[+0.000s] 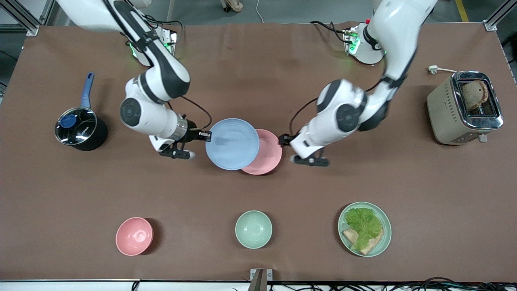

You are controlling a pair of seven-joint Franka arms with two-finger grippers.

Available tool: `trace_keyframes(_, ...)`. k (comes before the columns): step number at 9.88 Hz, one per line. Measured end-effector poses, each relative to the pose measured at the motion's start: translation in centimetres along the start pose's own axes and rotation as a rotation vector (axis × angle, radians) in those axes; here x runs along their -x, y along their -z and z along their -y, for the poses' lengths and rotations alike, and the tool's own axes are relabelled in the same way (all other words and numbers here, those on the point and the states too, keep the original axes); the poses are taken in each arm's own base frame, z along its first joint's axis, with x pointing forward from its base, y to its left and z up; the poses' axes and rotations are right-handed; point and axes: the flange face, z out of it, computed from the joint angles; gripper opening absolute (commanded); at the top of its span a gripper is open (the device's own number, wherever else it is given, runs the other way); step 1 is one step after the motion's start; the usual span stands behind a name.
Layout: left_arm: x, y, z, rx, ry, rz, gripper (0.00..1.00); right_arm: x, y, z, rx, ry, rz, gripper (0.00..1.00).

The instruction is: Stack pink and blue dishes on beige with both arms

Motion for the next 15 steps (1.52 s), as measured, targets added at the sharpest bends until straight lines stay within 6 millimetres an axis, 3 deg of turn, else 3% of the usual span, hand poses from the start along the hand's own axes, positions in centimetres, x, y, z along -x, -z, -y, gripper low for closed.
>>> trace_keyframes(2,-0.4,11.9,6.2,-0.037,0.008,-0.098,1.00,1.3,-2.3,1.8,-0.027,-0.013,-0.050,0.01)
trace_keyframes(5,1.2,22.5,16.1,-0.109,-0.014,-0.150,1.00,3.1,-5.7,4.1,-0.052,-0.030,-0.066,0.02)
trace_keyframes(6,2.5,25.3,18.1,-0.148,-0.016,-0.160,1.00,3.4,-6.5,4.5,-0.058,-0.034,-0.071,0.04)
trace_keyframes(8,5.9,30.1,19.3,-0.174,-0.029,-0.176,1.00,3.8,-8.1,4.6,-0.064,-0.035,-0.071,0.08)
trace_keyframes(10,9.2,33.4,19.7,-0.200,-0.034,-0.200,1.00,3.8,-9.1,4.3,-0.059,-0.040,-0.061,0.17)
trace_keyframes(11,10.0,34.5,19.7,-0.207,-0.033,-0.213,1.00,3.8,-9.3,4.2,-0.055,-0.037,-0.060,0.37)
trace_keyframes(12,10.1,35.9,19.8,-0.212,-0.028,-0.220,1.00,3.8,-9.5,4.1,-0.050,-0.033,-0.059,0.80)
trace_keyframes(13,10.0,37.6,19.8,-0.216,-0.018,-0.200,1.00,3.7,-9.5,4.0,-0.049,-0.034,-0.060,1.00)
trace_keyframes(15,8.7,40.3,19.8,-0.232,-0.007,-0.161,1.00,2.6,-7.7,3.8,-0.029,-0.012,-0.086,1.00)
